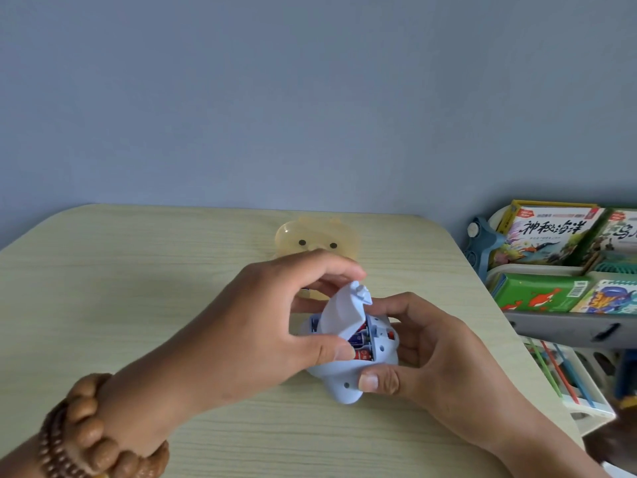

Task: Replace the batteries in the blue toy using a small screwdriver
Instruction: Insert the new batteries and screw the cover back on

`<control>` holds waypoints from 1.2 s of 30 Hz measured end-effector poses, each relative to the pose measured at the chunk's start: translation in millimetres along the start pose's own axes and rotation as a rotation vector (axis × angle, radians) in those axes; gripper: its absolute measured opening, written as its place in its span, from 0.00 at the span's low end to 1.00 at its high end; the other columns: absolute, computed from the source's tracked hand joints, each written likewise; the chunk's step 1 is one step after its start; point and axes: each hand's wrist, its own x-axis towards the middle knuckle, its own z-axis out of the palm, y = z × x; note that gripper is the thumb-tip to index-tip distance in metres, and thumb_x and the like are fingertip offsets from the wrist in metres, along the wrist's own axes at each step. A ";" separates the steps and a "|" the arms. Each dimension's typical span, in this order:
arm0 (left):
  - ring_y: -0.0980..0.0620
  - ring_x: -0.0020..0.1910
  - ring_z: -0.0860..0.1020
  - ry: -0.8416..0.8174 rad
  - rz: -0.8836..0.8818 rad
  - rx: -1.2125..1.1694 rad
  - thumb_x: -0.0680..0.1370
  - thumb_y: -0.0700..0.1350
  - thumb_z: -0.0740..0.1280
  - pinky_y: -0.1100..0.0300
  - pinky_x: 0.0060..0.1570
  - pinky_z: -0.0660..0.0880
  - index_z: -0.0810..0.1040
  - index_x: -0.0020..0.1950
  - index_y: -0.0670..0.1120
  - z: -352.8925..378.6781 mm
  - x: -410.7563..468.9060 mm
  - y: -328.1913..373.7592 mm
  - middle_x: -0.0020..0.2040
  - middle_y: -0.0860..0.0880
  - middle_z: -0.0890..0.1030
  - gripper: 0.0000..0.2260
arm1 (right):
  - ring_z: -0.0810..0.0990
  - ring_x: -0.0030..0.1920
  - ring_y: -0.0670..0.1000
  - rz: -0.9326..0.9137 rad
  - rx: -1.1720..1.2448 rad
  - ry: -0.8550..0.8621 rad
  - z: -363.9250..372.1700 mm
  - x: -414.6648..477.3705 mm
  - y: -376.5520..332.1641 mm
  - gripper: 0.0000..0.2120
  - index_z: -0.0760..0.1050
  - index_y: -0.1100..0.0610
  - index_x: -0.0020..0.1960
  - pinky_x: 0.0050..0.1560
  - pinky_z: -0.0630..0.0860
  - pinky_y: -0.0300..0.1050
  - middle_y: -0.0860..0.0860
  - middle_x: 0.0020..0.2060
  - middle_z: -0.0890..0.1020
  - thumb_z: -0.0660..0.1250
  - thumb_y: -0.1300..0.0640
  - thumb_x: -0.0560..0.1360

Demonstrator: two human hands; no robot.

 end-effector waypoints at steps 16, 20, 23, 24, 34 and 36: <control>0.70 0.52 0.81 -0.031 -0.115 0.211 0.62 0.49 0.83 0.66 0.55 0.78 0.79 0.58 0.65 5.8 0.8 5.4 0.54 0.66 0.83 0.28 | 0.89 0.48 0.56 0.006 0.042 -0.022 -2.4 2.5 3.6 0.27 0.81 0.49 0.54 0.51 0.85 0.50 0.56 0.48 0.89 0.83 0.62 0.58; 0.66 0.53 0.81 -0.015 -0.139 0.250 0.61 0.51 0.84 0.60 0.56 0.79 0.80 0.58 0.65 6.4 0.9 5.4 0.51 0.63 0.83 0.28 | 0.89 0.48 0.55 0.003 0.042 -0.015 -3.3 2.0 4.6 0.27 0.81 0.48 0.53 0.50 0.84 0.47 0.55 0.49 0.89 0.83 0.62 0.57; 0.64 0.51 0.83 -0.002 -0.165 0.248 0.59 0.51 0.84 0.59 0.55 0.80 0.80 0.57 0.66 6.6 1.1 6.1 0.51 0.62 0.84 0.29 | 0.88 0.49 0.56 0.014 0.035 -0.024 -4.8 2.2 5.7 0.28 0.80 0.52 0.56 0.50 0.84 0.47 0.56 0.49 0.88 0.83 0.64 0.58; 0.61 0.51 0.83 0.003 -0.175 0.249 0.59 0.51 0.84 0.57 0.54 0.80 0.80 0.56 0.66 7.1 1.5 6.9 0.51 0.61 0.85 0.29 | 0.88 0.49 0.56 0.016 0.037 -0.029 -5.2 2.6 7.0 0.28 0.79 0.54 0.56 0.50 0.85 0.47 0.56 0.49 0.88 0.82 0.65 0.59; 0.64 0.50 0.83 0.005 -0.256 0.274 0.60 0.48 0.85 0.60 0.54 0.81 0.83 0.55 0.61 10.1 5.2 14.3 0.51 0.61 0.85 0.26 | 0.79 0.58 0.71 0.047 0.191 0.004 -9.1 5.1 -3.3 0.18 0.81 0.62 0.53 0.62 0.74 0.68 0.62 0.54 0.86 0.69 0.47 0.76; 0.65 0.51 0.82 0.001 -0.262 0.279 0.60 0.48 0.85 0.61 0.55 0.80 0.84 0.55 0.61 9.9 4.7 14.5 0.52 0.62 0.85 0.26 | 0.78 0.57 0.72 0.051 0.176 0.028 -6.8 7.1 -3.7 0.14 0.81 0.61 0.51 0.62 0.73 0.70 0.62 0.53 0.86 0.68 0.50 0.76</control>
